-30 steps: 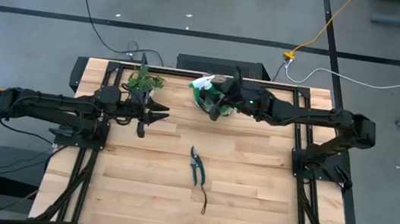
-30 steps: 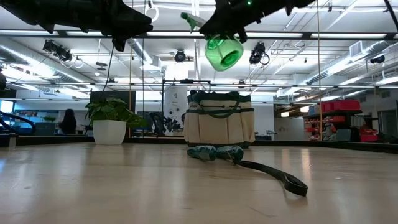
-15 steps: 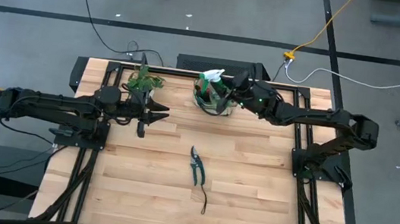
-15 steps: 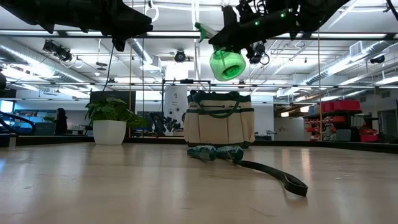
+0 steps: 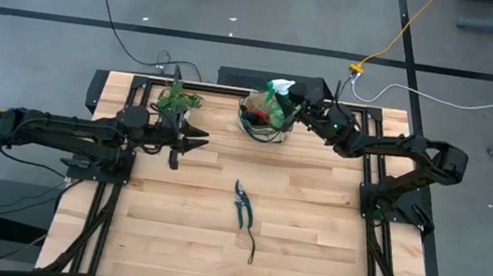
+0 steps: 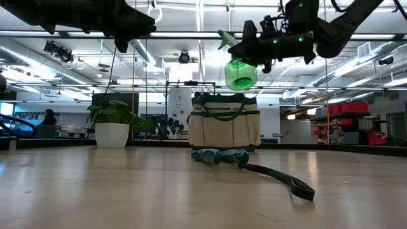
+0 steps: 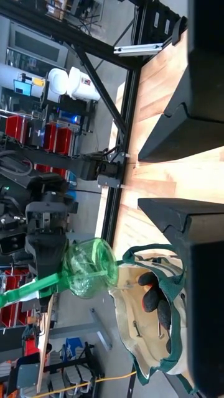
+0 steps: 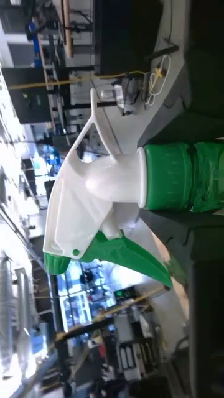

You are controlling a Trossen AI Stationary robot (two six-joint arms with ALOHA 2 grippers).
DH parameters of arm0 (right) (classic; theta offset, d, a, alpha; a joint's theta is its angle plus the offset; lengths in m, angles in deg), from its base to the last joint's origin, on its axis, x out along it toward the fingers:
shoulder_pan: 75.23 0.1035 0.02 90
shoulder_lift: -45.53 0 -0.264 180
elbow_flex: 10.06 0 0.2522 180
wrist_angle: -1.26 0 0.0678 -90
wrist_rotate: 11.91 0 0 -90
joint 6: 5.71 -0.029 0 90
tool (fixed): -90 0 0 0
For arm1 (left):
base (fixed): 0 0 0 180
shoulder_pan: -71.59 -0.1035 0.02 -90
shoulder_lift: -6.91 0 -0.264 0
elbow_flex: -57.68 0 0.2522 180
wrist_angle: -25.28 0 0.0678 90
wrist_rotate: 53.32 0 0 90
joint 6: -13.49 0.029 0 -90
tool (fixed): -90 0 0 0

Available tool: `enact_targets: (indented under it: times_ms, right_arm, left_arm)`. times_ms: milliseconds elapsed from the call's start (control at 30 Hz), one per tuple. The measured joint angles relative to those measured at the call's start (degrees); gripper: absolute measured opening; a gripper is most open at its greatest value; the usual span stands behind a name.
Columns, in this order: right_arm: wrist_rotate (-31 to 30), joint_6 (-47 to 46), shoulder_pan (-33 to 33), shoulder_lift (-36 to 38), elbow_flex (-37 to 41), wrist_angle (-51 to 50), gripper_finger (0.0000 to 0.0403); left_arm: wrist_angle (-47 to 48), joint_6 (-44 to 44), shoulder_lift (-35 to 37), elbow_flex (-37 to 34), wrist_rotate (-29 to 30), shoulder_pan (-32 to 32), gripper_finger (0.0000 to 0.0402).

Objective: Pick & Place Garden tools in Gardening bag
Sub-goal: Put the green spray bottle into the gardening bag

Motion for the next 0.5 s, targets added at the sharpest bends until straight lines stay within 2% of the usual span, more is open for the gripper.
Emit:
enact_targets:
  times_ms: [500]
  right_arm:
    - [1.34, -0.62, -3.29, -0.09, 0.78, 1.77, 0.0131]
  left_arm:
    - [-0.07, 0.00, 0.00, 0.00, 0.04, 0.00, 0.0108]
